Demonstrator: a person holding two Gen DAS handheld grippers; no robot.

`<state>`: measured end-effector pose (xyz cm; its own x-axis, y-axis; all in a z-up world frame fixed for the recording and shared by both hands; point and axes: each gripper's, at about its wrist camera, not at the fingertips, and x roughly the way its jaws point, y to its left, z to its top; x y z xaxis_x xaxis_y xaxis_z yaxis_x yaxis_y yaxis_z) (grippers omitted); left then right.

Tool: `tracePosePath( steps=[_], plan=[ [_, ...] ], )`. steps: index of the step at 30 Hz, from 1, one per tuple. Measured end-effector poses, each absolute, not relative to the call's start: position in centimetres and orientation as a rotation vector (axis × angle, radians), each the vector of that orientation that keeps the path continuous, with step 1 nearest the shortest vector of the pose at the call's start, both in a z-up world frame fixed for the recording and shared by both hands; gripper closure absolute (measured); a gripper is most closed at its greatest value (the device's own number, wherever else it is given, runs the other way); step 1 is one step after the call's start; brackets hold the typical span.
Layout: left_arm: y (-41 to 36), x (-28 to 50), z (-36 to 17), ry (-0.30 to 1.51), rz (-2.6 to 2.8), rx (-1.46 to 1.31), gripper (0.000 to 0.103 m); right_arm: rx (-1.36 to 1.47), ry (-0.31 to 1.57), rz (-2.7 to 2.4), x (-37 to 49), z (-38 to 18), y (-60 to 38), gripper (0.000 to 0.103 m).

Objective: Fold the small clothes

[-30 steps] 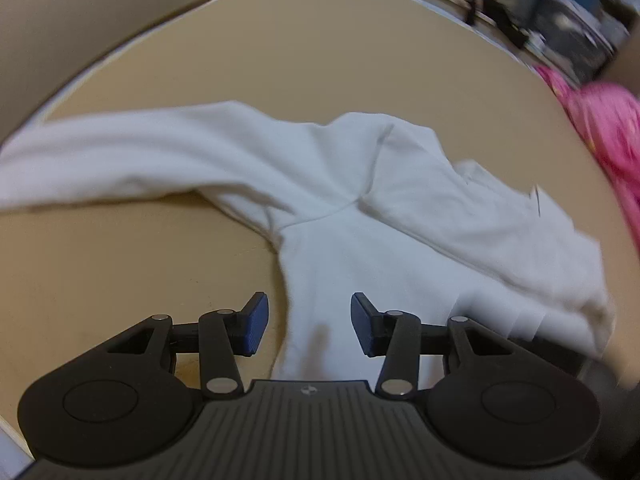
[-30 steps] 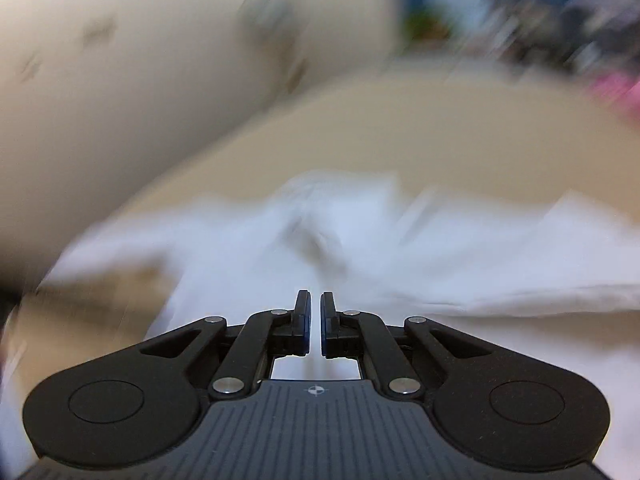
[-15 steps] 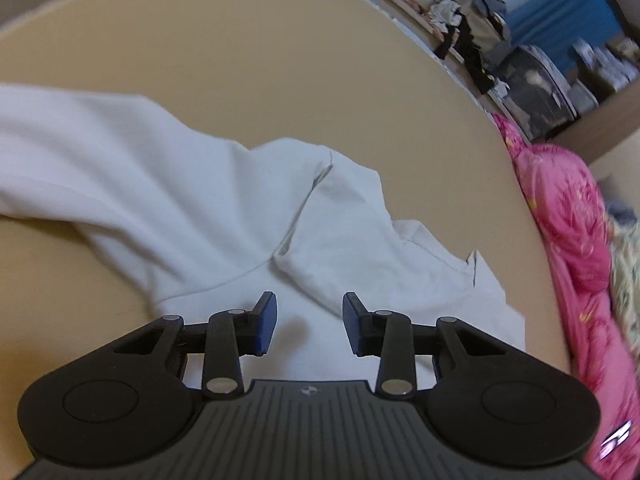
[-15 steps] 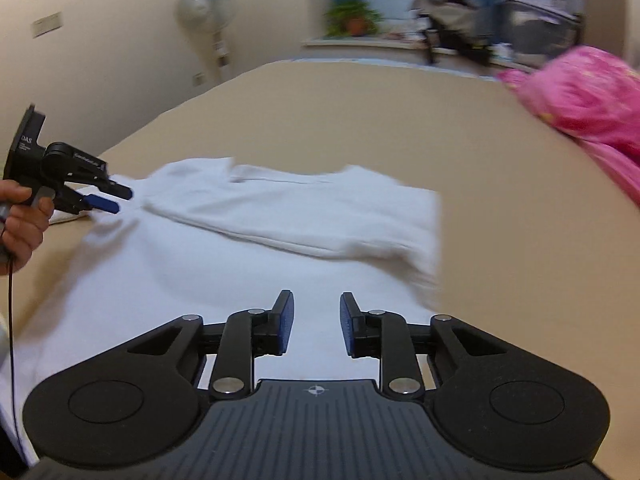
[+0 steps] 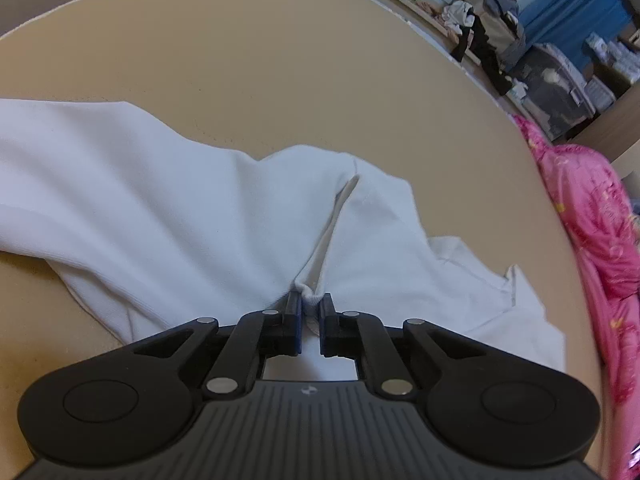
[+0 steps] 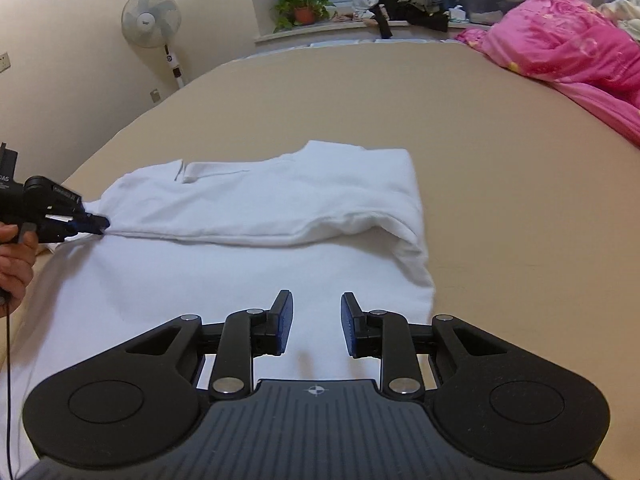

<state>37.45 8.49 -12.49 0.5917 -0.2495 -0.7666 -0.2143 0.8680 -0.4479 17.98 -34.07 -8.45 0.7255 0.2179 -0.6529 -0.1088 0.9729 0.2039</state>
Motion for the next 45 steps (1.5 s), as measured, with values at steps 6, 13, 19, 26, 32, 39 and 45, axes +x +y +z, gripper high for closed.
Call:
tracePosePath(
  steps=[6,13,19,26,32,39,45],
  plan=[
    [9.9,32.9,-6.5,0.89,0.035,-0.487,0.095,0.214,0.665,0.091,21.2,-8.6,-34.4,0.076],
    [9.4,32.0,-5.3,0.854,0.157,-0.323,0.088,0.22,0.726,-0.018,25.9,-10.6,-35.5,0.072],
    [8.1,34.4,-10.5,1.08,0.126,-0.308,0.084,0.247,0.846,-0.131,26.8,-11.9,-37.0,0.067],
    [16.4,32.3,-7.1,0.892,0.39,-0.451,0.047,0.173,0.685,-0.126,26.4,-9.3,-34.9,0.067],
    [28.2,29.2,-9.4,0.889,0.821,-0.67,0.044,0.151,0.633,0.011,26.6,-8.2,-32.9,0.066],
    [34.7,28.3,-11.3,0.793,1.091,-0.747,0.099,0.127,0.72,0.071,27.2,-8.7,-32.2,0.066],
    [22.7,32.3,-3.6,0.55,0.84,-0.248,0.1,0.139,0.767,0.05,27.1,-9.8,-32.0,0.066]
  ],
)
